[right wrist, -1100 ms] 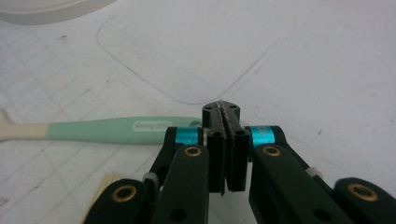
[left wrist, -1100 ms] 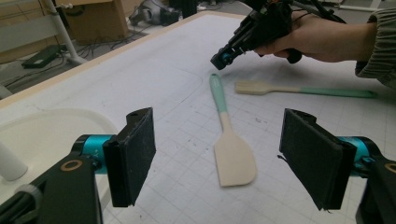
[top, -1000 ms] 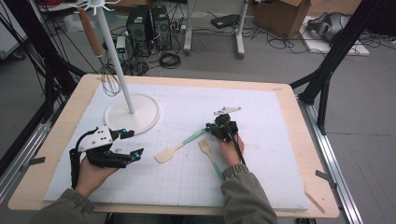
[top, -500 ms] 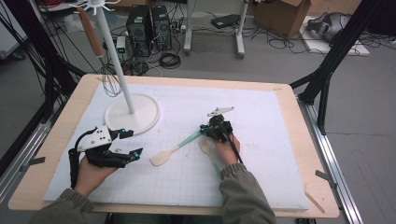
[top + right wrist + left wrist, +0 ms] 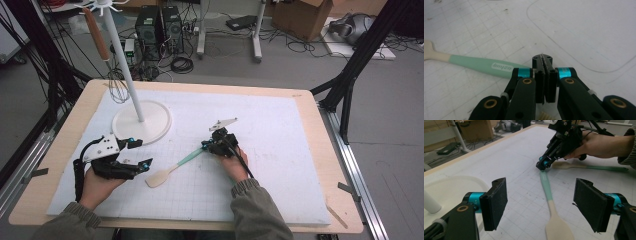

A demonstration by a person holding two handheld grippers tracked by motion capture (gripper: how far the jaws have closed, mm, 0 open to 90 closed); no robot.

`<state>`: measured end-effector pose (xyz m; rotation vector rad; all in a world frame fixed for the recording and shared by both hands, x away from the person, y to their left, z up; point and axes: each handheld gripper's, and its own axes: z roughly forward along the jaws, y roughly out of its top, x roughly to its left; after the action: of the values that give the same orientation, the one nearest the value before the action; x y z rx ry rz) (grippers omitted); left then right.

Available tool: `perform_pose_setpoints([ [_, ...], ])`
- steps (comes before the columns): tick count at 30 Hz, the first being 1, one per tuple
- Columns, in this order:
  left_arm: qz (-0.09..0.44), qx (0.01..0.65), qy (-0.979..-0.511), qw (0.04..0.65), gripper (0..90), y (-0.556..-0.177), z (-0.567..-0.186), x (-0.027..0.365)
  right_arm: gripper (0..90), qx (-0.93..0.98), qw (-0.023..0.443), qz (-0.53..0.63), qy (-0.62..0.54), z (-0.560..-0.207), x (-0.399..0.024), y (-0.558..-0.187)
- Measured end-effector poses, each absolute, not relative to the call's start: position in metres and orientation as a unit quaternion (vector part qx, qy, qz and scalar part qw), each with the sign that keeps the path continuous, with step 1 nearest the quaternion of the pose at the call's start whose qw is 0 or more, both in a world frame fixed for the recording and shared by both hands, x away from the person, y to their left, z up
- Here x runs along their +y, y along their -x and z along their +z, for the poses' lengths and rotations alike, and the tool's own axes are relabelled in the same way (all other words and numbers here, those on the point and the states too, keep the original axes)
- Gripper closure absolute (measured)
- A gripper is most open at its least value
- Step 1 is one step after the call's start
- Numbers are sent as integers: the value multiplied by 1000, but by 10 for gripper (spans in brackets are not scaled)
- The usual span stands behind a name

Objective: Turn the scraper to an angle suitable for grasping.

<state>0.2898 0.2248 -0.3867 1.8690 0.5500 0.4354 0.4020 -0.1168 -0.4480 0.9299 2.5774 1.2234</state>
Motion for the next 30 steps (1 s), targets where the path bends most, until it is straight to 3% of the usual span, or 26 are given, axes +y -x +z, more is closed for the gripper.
perform_pose_setpoints([
  [8,171,229,-798,531,319,-294,-390,221,809,850,64,422,-309,-440,-128,-396],
  [19,144,227,-819,507,411,-302,-398,203,553,828,79,451,-325,-413,-167,-368],
  [30,124,236,-842,469,480,-313,-409,179,467,818,91,465,-325,-404,-201,-339],
])
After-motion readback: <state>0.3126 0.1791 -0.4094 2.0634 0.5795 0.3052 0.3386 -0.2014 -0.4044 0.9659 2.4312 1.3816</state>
